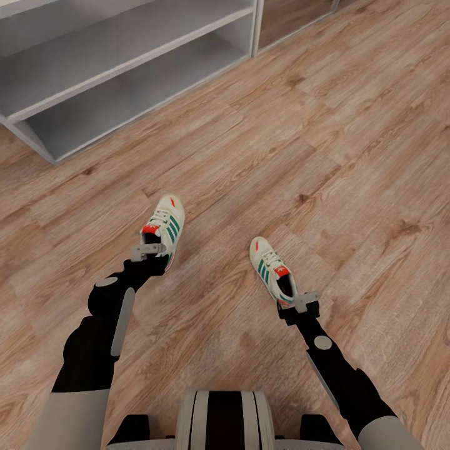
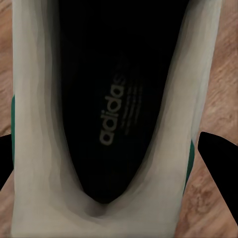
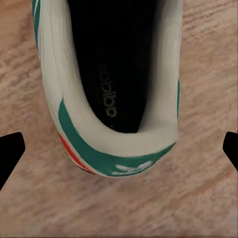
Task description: Pick up the two gym shoes and the two sandals from the corridor floor and place them onto the hallstand (shoe rack) in the corridor, making sure they are on the rack and not on the floor. Arrange them so the two gym shoes are next to each other and the two sandals are next to each other.
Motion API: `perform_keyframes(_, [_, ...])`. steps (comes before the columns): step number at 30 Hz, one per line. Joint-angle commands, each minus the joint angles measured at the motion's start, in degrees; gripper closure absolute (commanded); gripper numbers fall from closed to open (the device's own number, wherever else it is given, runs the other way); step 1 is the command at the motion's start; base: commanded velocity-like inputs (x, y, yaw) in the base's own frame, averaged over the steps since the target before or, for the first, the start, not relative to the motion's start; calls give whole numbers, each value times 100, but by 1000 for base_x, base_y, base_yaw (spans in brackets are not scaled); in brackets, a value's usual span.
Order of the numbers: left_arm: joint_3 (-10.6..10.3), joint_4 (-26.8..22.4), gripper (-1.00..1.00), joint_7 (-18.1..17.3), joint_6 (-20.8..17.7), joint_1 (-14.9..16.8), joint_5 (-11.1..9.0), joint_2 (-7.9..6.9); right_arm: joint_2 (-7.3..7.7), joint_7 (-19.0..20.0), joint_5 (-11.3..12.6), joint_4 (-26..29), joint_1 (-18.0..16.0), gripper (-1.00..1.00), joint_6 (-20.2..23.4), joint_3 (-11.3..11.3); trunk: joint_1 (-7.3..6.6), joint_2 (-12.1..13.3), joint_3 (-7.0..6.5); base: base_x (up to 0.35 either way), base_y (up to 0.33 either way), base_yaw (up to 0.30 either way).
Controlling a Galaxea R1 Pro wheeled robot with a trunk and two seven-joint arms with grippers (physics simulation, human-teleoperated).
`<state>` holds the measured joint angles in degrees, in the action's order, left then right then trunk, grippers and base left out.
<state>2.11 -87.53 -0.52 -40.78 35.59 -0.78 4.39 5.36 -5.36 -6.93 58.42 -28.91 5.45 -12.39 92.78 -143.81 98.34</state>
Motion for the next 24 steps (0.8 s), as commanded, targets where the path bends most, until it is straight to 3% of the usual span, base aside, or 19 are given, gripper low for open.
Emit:
perform_keyframes(1, [0, 0, 100, -1, 0, 0, -1, 0, 0, 0, -2, 1, 0, -100, 0, 0, 2, -2, 23, 0, 0, -3])
perform_keyframes(24, [-2, 0, 100, -1, 3, 0, -1, 0, -5, 0, -10, 1, 0, -100, 0, 0, 15, -8, 134, 0, 0, 0])
